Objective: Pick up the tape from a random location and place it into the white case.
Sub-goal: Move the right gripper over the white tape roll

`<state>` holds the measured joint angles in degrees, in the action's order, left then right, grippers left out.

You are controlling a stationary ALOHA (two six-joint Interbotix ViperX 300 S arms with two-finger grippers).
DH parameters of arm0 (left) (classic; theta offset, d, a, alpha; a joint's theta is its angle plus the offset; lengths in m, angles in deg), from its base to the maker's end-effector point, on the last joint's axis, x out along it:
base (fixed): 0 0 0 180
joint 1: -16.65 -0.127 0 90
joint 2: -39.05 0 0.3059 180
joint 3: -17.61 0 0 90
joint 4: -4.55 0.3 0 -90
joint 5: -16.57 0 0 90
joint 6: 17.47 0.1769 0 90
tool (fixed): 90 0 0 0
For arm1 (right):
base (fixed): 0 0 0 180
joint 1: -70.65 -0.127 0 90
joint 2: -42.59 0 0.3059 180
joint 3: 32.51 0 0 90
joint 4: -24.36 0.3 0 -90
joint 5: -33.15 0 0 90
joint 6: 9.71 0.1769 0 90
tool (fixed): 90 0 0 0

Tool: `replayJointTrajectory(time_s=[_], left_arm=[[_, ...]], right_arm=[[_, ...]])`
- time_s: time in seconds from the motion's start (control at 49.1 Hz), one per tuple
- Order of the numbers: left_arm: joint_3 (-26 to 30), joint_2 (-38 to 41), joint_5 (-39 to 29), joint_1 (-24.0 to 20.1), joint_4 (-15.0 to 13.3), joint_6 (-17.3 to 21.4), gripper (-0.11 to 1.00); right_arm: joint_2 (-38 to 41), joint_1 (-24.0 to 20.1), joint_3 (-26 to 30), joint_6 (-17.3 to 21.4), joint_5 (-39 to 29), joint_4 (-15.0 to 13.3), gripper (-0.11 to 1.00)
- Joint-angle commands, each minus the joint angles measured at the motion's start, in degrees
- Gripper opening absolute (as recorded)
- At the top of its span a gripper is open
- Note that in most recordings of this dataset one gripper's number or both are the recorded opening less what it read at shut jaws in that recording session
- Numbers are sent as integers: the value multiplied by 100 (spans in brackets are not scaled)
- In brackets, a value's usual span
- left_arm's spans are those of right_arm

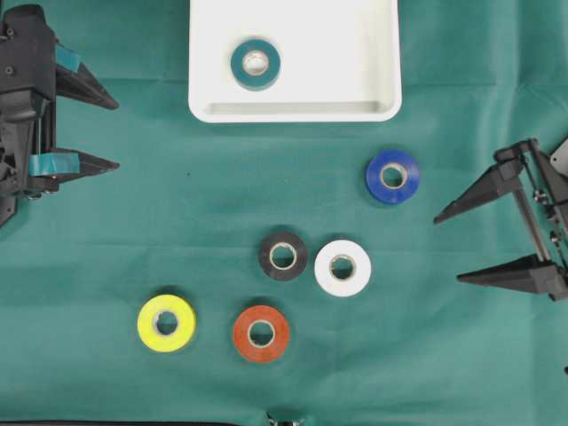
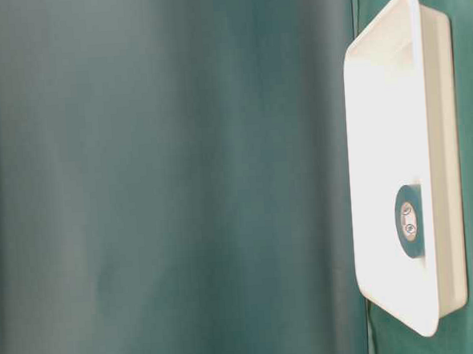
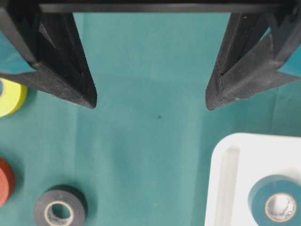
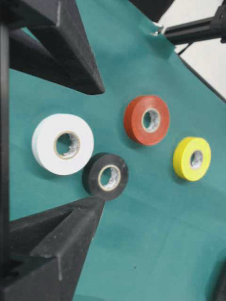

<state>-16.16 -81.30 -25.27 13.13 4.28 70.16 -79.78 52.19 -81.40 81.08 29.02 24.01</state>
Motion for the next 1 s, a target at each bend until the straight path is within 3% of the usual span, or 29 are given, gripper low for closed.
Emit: replayJointTrajectory(time_s=[0.0, 0.977], left_arm=[[62, -9, 35, -18, 9, 9, 100], [62, -9, 26, -18, 9, 9, 100]], right_arm=[[158, -18, 255, 9, 18, 18, 92], [2417, -18, 2109, 0, -79, 26, 92]])
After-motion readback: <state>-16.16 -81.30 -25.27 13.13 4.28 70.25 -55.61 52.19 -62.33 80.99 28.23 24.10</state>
